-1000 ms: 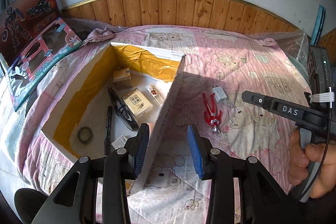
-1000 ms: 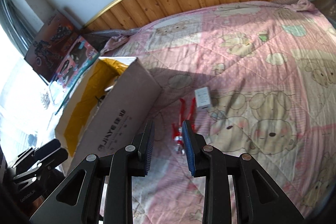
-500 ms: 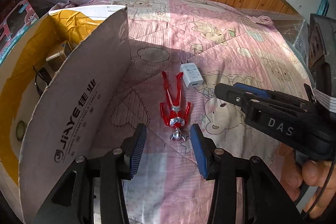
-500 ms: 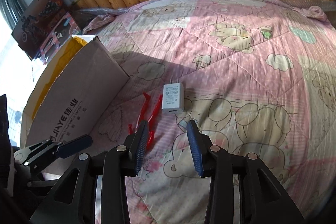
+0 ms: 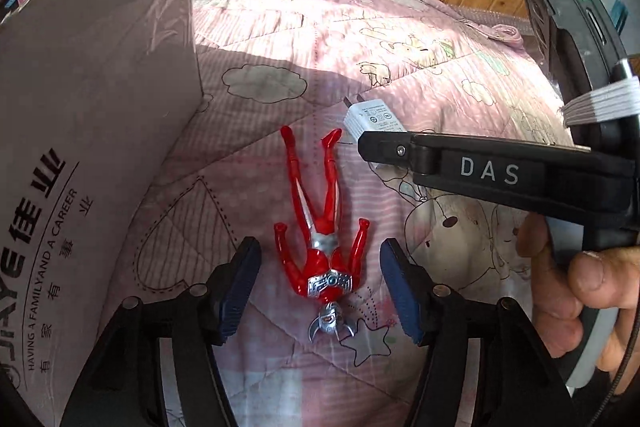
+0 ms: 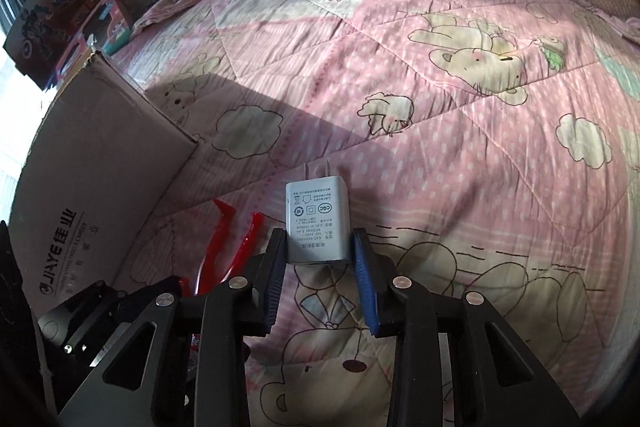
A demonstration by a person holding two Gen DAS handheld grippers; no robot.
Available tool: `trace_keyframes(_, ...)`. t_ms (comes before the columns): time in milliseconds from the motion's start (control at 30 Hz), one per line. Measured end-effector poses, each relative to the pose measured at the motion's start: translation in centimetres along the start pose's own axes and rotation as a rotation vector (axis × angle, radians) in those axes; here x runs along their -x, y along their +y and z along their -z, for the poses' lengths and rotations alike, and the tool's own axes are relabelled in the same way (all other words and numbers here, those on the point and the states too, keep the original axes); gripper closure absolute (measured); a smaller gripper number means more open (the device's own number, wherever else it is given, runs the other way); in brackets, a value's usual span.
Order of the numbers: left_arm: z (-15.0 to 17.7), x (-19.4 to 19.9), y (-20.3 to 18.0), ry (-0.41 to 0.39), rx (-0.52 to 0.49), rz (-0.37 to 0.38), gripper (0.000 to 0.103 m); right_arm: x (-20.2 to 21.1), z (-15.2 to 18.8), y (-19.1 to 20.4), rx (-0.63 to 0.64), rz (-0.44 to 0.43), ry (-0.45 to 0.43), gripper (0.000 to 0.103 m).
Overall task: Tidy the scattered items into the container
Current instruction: 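Grasp the white charger with the right gripper while the left gripper grasps the red figure, then lift and carry the red figure and white charger over the box with both grippers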
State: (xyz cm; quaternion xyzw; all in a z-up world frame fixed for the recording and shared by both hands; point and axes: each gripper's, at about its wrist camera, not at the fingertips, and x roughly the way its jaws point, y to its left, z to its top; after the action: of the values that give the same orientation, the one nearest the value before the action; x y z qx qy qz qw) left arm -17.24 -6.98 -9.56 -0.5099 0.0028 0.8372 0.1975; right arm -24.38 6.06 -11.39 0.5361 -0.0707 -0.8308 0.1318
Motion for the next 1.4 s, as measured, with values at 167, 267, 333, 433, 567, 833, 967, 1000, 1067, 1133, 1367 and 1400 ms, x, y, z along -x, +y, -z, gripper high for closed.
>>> trace_keyframes(167, 0.6, -0.2, -0.9, -0.032, -0.083, -0.055, 0.044, -0.3, 0.2, 0.7, 0.037, 0.035, -0.036, 0.066)
trace_keyframes(267, 0.8, -0.1, -0.8, -0.056, -0.100, -0.089, 0.056, -0.4, 0.1, 0.4, 0.018, 0.034, -0.062, 0.069)
trace_keyframes(333, 0.7, 0.2, -0.4, -0.052, -0.075, -0.067, 0.056, -0.2, -0.1, -0.1, -0.019, 0.020, -0.041, 0.070)
trace_keyframes(433, 0.7, 0.8, 0.8, -0.038, -0.024, -0.016, 0.056, 0.3, -0.1, -0.5, -0.057, 0.011, -0.013, 0.070)
trace_keyframes(567, 1.3, 2.4, 1.8, -0.024, 0.025, 0.025, 0.056, 1.7, 0.6, -0.2, -0.074, -0.014, 0.004, 0.070)
trace_keyframes(833, 2.8, 5.4, 1.8, -0.030, 0.058, 0.068, 0.056, 4.4, 2.6, 1.0, -0.060, -0.047, -0.010, 0.070)
trace_keyframes(967, 2.6, 7.0, 1.5, -0.058, 0.052, 0.073, 0.056, 5.7, 3.1, 1.8, -0.038, -0.058, -0.032, 0.070)
trace_keyframes(1000, 2.5, 7.5, 1.4, -0.067, 0.050, 0.077, 0.056, 5.8, 3.2, 1.9, -0.037, -0.061, -0.036, 0.070)
trace_keyframes(1067, 2.3, 8.4, 1.2, -0.083, 0.046, 0.074, 0.056, 6.0, 3.6, 2.1, -0.038, -0.060, -0.039, 0.070)
trace_keyframes(1133, 2.3, 9.4, 1.1, -0.099, 0.040, 0.074, 0.056, 6.3, 4.0, 2.4, -0.044, -0.061, -0.045, 0.070)
trace_keyframes(1367, 3.4, 13.1, 0.9, -0.145, 0.022, 0.066, 0.056, 7.4, 5.7, 3.6, -0.084, -0.067, -0.082, 0.070)
trace_keyframes(1400, 3.6, 13.7, 1.0, -0.151, 0.017, 0.066, 0.056, 7.6, 6.3, 3.9, -0.090, -0.070, -0.083, 0.070)
